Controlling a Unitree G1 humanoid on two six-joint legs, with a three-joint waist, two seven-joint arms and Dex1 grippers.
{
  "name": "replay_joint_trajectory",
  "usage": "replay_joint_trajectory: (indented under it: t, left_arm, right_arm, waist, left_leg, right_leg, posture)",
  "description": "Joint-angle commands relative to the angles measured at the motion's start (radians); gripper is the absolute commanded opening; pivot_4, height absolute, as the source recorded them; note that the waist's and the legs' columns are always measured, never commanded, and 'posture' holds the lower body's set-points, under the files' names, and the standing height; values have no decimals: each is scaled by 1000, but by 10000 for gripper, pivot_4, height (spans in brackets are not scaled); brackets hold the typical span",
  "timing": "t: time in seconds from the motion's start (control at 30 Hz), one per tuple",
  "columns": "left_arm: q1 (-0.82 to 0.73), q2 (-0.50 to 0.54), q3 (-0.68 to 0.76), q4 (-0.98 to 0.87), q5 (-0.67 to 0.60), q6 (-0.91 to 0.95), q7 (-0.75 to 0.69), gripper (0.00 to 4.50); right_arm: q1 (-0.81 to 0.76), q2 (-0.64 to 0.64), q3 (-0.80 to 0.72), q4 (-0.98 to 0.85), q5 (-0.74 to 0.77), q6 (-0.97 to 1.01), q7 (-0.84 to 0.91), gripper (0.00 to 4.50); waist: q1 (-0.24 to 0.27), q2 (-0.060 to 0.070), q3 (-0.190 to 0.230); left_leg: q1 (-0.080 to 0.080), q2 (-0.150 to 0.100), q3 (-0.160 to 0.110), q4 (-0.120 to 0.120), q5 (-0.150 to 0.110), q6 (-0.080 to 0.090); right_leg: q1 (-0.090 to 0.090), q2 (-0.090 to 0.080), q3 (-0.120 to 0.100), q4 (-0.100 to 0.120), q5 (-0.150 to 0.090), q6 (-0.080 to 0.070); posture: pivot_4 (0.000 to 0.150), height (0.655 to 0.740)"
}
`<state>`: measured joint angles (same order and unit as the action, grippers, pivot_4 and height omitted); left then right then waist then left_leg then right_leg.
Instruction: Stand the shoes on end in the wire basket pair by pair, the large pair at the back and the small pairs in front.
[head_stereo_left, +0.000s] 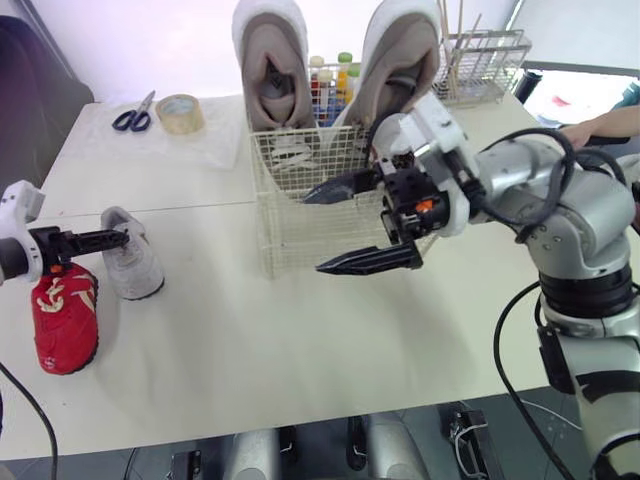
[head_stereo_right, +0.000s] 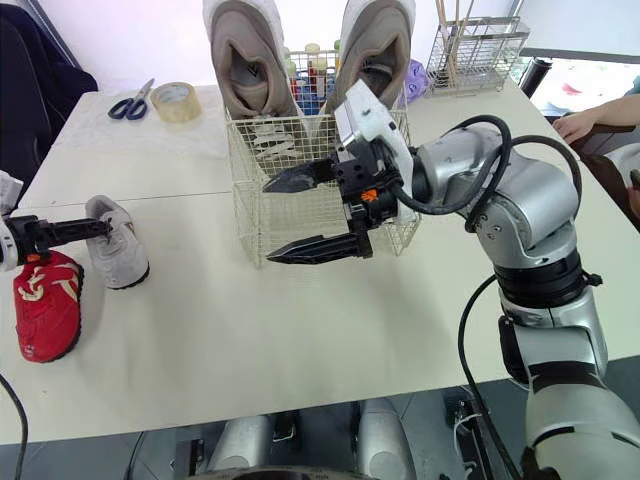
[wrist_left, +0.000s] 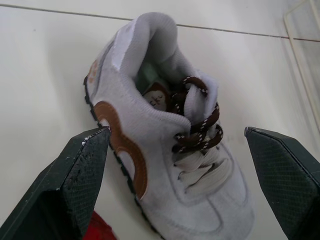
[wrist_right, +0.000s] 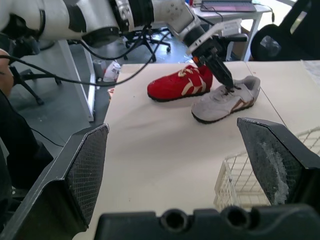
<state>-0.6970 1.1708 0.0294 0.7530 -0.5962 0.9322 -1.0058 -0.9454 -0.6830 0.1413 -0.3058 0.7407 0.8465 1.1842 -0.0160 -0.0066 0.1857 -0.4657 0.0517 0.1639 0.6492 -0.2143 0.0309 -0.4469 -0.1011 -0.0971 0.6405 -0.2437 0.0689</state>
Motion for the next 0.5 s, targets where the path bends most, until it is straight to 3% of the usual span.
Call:
replay_joint_trajectory:
  t: [0.03, 0.27, 0.5]
  left_arm:
    - [-36, 34, -59, 47, 96, -5, -139, 45000]
    - [-134, -42, -102, 211, 239, -37, -209, 45000]
    - [-203, -157, -44, 362, 313, -82, -129, 45000]
  right_arm:
    - [3, -58, -60, -37, 36, 17, 30, 44577]
    - [41, -204, -49, -90, 31, 27, 109, 44577]
    - [69, -193, 7, -89, -67, -24, 64, 44577]
  waist:
    - [0, 0, 0]
    - [-1, 0, 0]
    - [3, 2, -2]
  left_leg:
    - [0, 0, 0, 1, 0, 0]
    - [1, 0, -1, 2, -2, 5]
    - [3, 0, -1, 4, -2, 9]
  right_leg:
    - [0, 0, 0, 1, 0, 0]
    - [0, -2, 0, 2, 0, 0]
    - [1, -3, 0, 8, 0, 0]
  posture:
    - [1500, 7400]
    - [1500, 7400]
    - [1500, 7400]
